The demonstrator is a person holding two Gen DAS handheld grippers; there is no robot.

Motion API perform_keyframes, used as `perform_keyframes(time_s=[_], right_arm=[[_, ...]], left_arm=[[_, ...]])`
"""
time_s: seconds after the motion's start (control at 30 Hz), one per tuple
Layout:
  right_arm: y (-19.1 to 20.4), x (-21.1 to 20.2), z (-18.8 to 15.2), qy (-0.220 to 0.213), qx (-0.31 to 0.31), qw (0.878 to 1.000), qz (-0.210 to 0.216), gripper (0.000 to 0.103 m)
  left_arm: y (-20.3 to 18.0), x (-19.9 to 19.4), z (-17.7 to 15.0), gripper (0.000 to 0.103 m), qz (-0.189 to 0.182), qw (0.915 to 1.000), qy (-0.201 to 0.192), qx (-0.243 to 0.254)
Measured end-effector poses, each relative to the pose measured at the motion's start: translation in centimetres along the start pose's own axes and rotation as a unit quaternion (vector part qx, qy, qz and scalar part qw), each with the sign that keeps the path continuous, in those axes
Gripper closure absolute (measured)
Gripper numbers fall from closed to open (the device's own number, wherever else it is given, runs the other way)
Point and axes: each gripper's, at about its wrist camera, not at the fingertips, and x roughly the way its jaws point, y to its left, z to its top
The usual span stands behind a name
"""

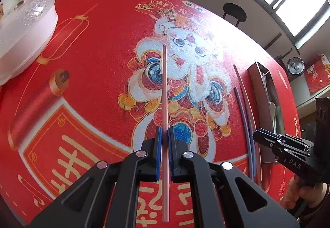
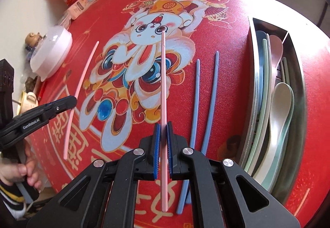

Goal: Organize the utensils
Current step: 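Carry both pink chopsticks with both tools over the steel tray, then lower both pink chopsticks into the tray and open both tools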

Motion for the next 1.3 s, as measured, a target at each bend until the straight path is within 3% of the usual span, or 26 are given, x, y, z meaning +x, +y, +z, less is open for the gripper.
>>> perform_keyframes(time_s=[0.3,0.7,1.0,1.3], right_arm=[[-3.6,-4.3,0.3,-0.05,0.05,0.997,-0.005,0.097],[-11.2,-7.7,-0.9,-0.08,0.123,0.988,-0.047,0.097],[-14.4,-7.1,-0.9,-0.06,0.145,0.986,-0.057,0.097],[-15.9,-5.2,-0.8,-0.035,0.17,0.984,-0.048,0.097]], left_arm=[[-4.4,-0.7,2.3,0.097,-0.031,0.999,-0.01,0.029],[-15.8,2.1,5.0,0.097,-0.104,0.9892,0.012,0.103],[-22.7,6.9,4.9,0.097,-0.129,0.983,0.056,0.118],[-24.6,10.1,3.9,0.097,-0.119,0.9813,0.095,0.117]])
